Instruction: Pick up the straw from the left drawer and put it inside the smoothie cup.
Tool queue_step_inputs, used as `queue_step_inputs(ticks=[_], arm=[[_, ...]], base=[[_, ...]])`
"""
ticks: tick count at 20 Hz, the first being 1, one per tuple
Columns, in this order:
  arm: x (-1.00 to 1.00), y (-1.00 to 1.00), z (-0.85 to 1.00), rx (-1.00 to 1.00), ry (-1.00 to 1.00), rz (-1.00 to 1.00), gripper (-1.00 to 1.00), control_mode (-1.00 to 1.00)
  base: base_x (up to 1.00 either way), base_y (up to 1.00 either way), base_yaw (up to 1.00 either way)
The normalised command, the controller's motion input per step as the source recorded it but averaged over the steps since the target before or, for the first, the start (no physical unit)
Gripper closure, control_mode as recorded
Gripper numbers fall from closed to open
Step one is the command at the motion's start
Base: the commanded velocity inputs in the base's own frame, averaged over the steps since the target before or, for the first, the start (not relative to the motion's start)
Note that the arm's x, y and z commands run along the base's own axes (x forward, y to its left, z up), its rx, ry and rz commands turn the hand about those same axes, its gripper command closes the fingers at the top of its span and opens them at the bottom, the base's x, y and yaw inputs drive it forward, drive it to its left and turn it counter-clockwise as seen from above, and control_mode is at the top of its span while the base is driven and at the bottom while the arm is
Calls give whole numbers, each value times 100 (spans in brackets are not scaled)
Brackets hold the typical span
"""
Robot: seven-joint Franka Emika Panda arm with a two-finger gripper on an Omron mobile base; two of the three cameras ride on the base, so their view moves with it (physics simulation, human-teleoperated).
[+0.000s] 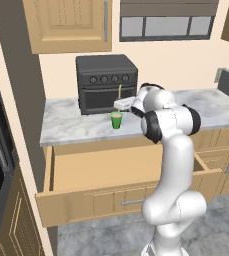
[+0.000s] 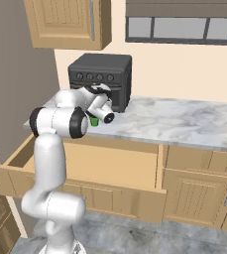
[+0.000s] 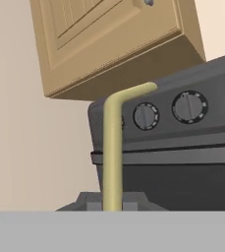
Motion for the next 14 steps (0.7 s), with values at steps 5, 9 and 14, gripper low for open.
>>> queue_step_inputs(ticks=[5, 9, 14], arm=[[16, 0, -30, 0, -6, 0, 100, -100], [20, 0, -25, 0, -2, 0, 100, -100], [27, 0, -12, 0, 0, 0, 100, -100]], base=[[0, 0, 0], [0, 0, 0], [0, 0, 0]])
